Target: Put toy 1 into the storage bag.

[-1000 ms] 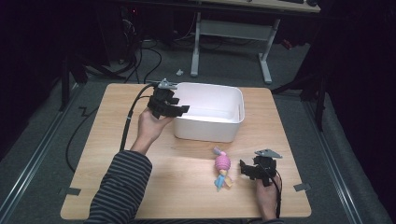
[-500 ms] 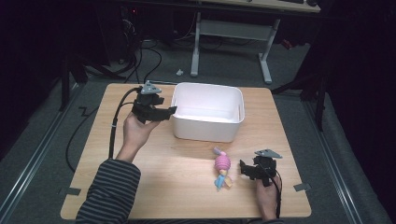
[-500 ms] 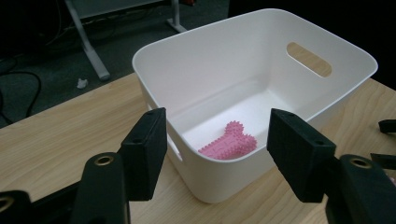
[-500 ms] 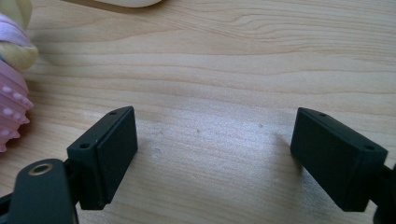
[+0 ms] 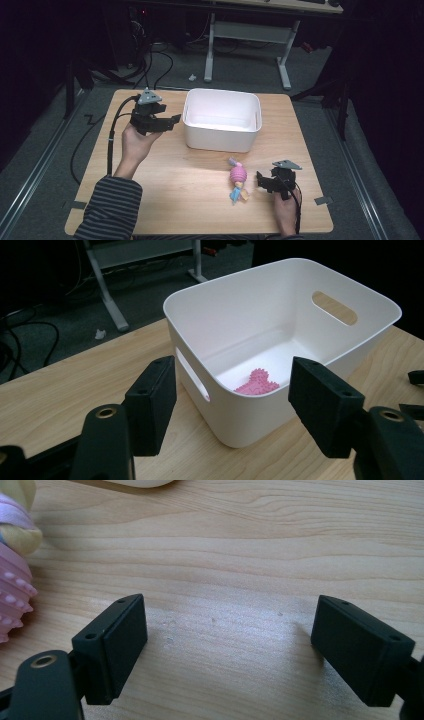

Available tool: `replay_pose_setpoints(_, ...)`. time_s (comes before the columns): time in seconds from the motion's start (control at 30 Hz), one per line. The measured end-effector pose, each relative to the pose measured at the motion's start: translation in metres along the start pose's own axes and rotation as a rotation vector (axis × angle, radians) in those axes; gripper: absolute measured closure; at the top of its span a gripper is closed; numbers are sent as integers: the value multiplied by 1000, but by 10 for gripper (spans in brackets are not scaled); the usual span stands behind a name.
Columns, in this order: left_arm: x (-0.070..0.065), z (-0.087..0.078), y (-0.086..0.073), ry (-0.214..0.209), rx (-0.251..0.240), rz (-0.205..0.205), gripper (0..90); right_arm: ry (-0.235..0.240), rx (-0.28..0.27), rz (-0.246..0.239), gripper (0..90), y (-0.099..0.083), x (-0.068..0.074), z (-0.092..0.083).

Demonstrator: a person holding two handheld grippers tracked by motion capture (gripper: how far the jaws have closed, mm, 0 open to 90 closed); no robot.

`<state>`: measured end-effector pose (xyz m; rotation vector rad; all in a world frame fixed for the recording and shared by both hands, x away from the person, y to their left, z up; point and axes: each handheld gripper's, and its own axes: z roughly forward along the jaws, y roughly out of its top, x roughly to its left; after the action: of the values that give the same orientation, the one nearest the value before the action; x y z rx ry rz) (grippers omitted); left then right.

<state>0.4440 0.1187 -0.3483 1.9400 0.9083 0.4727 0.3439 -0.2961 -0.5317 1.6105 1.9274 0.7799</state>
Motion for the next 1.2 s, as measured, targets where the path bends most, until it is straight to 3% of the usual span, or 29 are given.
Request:
replay_pose_setpoints(0.27,4,-10,-10,-1,-5,-25,349,0,0,1,148,0,1,0)
replay_pose_setpoints(0.53,3,-20,-24,19,6,-21,332,0,1,1,148,0,1,0)
replay_pose_setpoints(0.87,4,-27,-43,15,2,-41,328,0,1,0,148,0,1,-1)
replay_pose_setpoints(1.2,5,-35,-57,46,11,-37,326,0,0,-4,148,0,1,0)
